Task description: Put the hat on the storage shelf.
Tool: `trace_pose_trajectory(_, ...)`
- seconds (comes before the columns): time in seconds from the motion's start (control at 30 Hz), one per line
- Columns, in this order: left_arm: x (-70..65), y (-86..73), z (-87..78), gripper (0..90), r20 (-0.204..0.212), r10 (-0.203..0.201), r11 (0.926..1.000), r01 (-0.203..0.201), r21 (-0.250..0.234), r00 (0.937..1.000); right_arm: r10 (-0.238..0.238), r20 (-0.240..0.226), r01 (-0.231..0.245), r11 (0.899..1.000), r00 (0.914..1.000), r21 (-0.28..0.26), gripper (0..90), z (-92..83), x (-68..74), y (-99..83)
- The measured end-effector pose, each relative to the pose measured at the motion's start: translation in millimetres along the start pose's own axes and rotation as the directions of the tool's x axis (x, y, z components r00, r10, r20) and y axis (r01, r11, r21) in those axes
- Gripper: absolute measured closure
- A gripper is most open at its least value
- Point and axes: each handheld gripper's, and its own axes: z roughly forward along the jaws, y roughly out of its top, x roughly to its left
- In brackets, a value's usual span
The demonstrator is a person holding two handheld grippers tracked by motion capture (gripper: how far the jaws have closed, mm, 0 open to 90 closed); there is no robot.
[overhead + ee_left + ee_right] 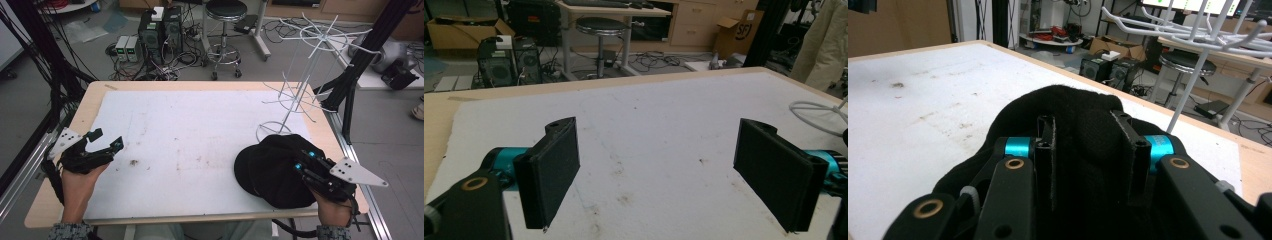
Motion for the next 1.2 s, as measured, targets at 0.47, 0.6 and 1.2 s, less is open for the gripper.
trace_pose_trajectory(0.47,-0.5,0.7,1.0,18.5,0.002,-0.003,1.0000,0.003,-0.001,1.0000,0.027,-0.011,-0.027,0.999,0.9996,-0.020,67.5,-19.9,6.7,14.9)
trace_pose_trajectory(0.6,-0.5,0.7,1.1,18.5,0.003,-0.002,1.0000,0.002,0.000,1.0000,0.016,-0.007,-0.016,0.999,0.9999,-0.028,67.4,-26.4,10.0,19.3)
trace_pose_trajectory(1.2,-1.4,0.6,2.4,18.6,0.004,-0.001,1.0000,0.001,0.008,1.0000,-0.054,-0.001,0.053,0.993,0.9985,-0.102,67.4,-52.6,30.9,64.5)
